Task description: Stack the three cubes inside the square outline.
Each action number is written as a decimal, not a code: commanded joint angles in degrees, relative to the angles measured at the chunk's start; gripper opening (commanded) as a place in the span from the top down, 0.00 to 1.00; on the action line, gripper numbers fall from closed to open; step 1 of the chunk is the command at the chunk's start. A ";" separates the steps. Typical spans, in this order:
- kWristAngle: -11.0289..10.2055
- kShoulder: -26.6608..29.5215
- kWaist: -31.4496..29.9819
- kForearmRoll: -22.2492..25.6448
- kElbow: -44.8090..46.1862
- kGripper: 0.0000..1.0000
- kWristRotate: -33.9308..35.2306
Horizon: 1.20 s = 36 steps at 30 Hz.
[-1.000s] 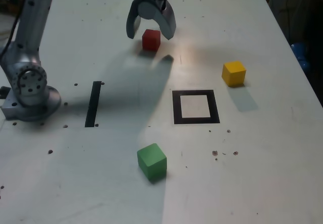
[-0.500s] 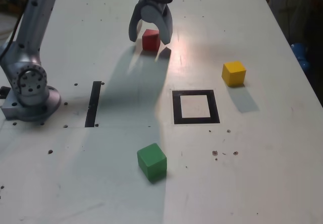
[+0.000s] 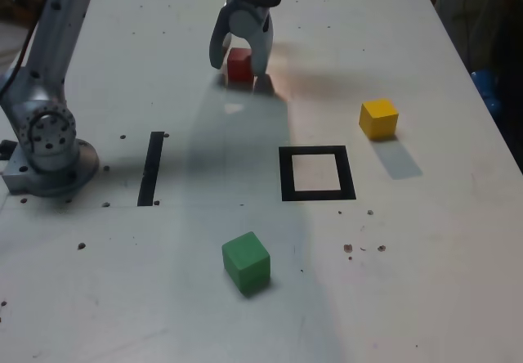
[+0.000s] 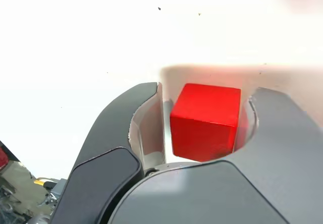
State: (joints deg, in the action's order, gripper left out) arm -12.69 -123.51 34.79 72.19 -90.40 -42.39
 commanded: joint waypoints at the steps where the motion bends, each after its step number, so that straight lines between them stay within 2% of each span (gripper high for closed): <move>1: 0.13 -0.29 -0.39 0.01 0.06 0.69 0.14; 9: 0.17 0.12 -1.89 0.31 -0.08 0.69 0.81; 18: 0.68 3.91 -5.96 2.94 -0.42 0.69 4.33; 21: 2.45 5.70 -7.90 4.48 -0.58 0.69 6.77; 25: 6.42 7.16 -10.85 6.06 -0.64 0.69 10.28; 27: 7.74 7.72 -12.62 6.59 -0.40 0.69 12.79; 36: 9.44 9.04 -22.76 8.20 -1.32 0.69 24.99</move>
State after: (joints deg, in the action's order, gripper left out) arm -3.60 -114.62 13.90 80.20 -91.09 -18.73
